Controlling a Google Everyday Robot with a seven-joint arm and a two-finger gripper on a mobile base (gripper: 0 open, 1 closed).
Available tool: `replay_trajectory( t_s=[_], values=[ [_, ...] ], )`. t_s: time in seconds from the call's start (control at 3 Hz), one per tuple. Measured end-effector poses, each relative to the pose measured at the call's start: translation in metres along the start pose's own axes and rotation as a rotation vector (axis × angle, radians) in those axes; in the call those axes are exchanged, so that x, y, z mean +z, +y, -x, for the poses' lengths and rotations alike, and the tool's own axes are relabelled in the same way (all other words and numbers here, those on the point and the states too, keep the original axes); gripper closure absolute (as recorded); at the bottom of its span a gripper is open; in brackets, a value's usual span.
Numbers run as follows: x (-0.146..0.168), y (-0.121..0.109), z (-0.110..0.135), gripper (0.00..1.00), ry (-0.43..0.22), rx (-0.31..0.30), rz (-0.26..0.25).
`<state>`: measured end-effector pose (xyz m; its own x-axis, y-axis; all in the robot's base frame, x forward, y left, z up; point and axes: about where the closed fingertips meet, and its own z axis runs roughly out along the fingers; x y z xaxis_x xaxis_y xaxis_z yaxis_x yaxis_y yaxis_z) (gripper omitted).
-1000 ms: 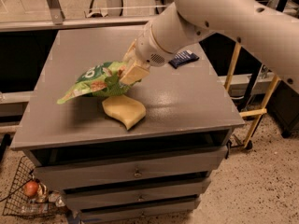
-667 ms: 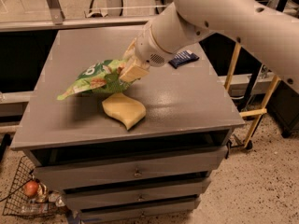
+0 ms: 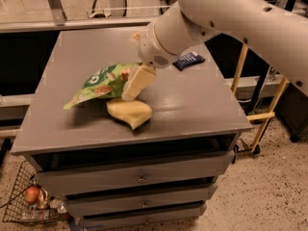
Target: Move green rice chip bag near sponge
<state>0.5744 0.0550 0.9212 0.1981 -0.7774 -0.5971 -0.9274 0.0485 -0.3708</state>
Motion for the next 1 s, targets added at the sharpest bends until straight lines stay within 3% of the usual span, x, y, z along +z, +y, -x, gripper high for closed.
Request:
replay_trajectory(
  t_s=[0.33, 0.67, 1.0],
  values=[
    [0.000, 0.000, 0.000, 0.00, 0.000, 0.000, 0.000],
    [-0.025, 0.000, -0.015, 0.00, 0.007, -0.001, -0.043],
    [-0.055, 0.003, -0.047, 0.00, 0.010, 0.046, -0.111]
  ],
)
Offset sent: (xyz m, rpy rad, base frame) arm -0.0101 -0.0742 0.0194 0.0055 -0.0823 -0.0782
